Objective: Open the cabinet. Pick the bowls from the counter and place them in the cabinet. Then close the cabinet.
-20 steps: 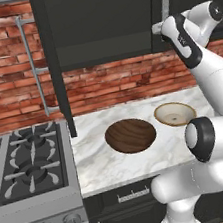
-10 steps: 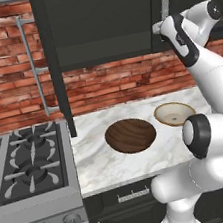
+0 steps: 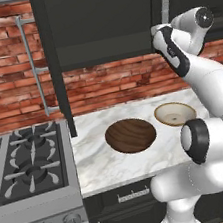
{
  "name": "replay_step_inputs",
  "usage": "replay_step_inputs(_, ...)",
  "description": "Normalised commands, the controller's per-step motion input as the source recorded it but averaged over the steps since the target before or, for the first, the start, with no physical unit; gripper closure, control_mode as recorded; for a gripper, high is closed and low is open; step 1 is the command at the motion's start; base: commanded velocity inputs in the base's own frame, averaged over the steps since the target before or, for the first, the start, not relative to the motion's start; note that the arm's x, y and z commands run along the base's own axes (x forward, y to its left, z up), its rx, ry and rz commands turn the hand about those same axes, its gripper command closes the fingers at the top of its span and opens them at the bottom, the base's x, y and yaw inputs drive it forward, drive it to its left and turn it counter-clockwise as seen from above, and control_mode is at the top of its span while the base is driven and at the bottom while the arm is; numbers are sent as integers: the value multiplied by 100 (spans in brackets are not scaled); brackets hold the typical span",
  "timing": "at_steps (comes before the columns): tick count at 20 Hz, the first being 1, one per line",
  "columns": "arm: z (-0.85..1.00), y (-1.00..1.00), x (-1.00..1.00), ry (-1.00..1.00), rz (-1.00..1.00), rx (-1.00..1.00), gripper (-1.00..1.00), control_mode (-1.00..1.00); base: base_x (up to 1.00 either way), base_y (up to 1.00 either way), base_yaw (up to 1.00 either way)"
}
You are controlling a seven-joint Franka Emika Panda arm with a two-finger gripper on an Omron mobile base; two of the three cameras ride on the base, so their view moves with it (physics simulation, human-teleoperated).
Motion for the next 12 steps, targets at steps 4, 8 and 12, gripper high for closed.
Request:
replay_step_inputs(4, -31, -99, 21, -8, -20, 0, 100, -100, 0, 0, 0)
replay_step_inputs(8, -2, -100, 2, -8, -8, 8, 100, -100, 0, 0, 0)
replay_step_inputs(12, 2, -100, -41, -19, 0, 12, 100, -100, 0, 0, 0)
